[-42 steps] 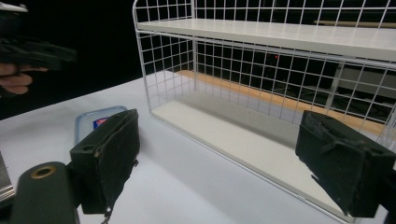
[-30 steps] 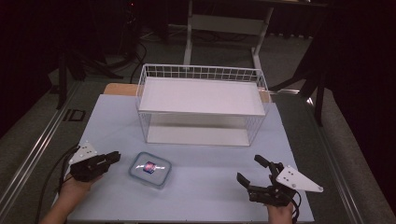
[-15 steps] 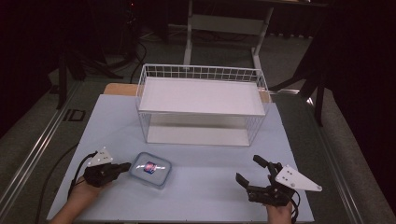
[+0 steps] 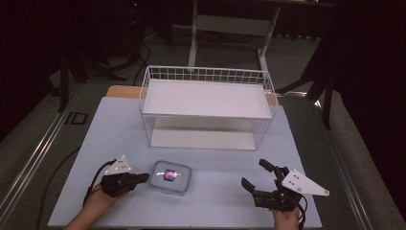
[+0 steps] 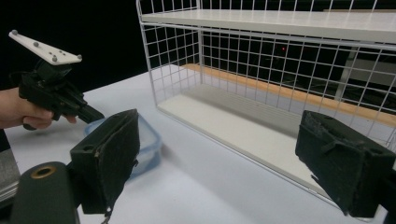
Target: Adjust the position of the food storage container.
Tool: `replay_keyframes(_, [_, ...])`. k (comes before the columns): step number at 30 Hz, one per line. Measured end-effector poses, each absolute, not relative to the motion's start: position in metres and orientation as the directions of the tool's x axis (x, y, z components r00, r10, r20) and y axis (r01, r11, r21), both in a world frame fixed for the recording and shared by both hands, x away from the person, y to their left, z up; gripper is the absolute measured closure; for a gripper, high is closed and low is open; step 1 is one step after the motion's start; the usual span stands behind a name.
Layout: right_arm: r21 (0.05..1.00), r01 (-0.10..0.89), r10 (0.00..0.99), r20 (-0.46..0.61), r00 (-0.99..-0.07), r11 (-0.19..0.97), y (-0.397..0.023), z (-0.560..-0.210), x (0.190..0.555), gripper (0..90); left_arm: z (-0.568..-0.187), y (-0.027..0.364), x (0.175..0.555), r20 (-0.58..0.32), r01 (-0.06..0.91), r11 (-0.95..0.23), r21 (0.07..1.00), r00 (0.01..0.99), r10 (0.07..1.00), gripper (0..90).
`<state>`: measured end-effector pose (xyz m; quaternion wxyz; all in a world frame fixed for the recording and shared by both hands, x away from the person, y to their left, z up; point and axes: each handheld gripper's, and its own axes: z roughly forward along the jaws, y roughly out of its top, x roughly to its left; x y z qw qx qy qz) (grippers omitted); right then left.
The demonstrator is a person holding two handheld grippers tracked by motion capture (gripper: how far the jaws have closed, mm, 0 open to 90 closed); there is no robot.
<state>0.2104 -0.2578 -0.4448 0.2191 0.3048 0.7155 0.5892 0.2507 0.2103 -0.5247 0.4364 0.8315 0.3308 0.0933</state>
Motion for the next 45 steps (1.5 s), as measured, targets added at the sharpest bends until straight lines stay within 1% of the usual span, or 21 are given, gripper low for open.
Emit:
replay_keyframes(7, [0.976, 0.177, 0.69, 0.04, -0.723, 0.128, -0.257, -0.446, 0.21, 13.9, -0.524, 0.183, 0.254, -0.16, 0.46, -0.414, 0.786, 0.797, 0.582, 90.0])
replay_keyframes(12, [0.975, 0.181, 0.689, 0.043, -0.724, 0.129, -0.257, -0.447, 0.211, 13.9, -0.524, 0.166, 0.253, -0.155, 0.447, -0.431, 0.784, 0.813, 0.561, 90.0])
replay_keyframes(17, [0.976, 0.179, 0.688, 0.043, -0.724, 0.127, -0.258, -0.446, 0.211, 13.9, -0.525, 0.165, 0.254, -0.142, 0.469, -0.44, 0.766, 0.791, 0.595, 90.0])
replay_keyframes(20, [0.976, 0.18, 0.686, 0.047, -0.726, 0.123, -0.258, -0.446, 0.211, 13.9, -0.528, 0.165, 0.256, -0.157, 0.485, -0.428, 0.763, 0.781, 0.604, 90.0])
replay_keyframes(28, [0.976, 0.178, 0.682, 0.045, -0.73, 0.127, -0.258, -0.446, 0.211, 13.9, -0.532, 0.157, 0.259, -0.166, 0.492, -0.44, 0.751, 0.786, 0.596, 90.0])
replay_keyframes(41, [0.973, 0.192, 0.675, 0.058, -0.736, 0.126, -0.258, -0.447, 0.212, 14.3, -0.536, 0.134, 0.269, -0.172, 0.491, -0.455, 0.743, 0.797, 0.579, 90.0])
replay_keyframes(45, [0.973, 0.189, 0.672, 0.055, -0.739, 0.129, -0.257, -0.447, 0.211, 14.3, -0.535, 0.119, 0.277, -0.182, 0.487, -0.459, 0.743, 0.807, 0.562, 90.0])
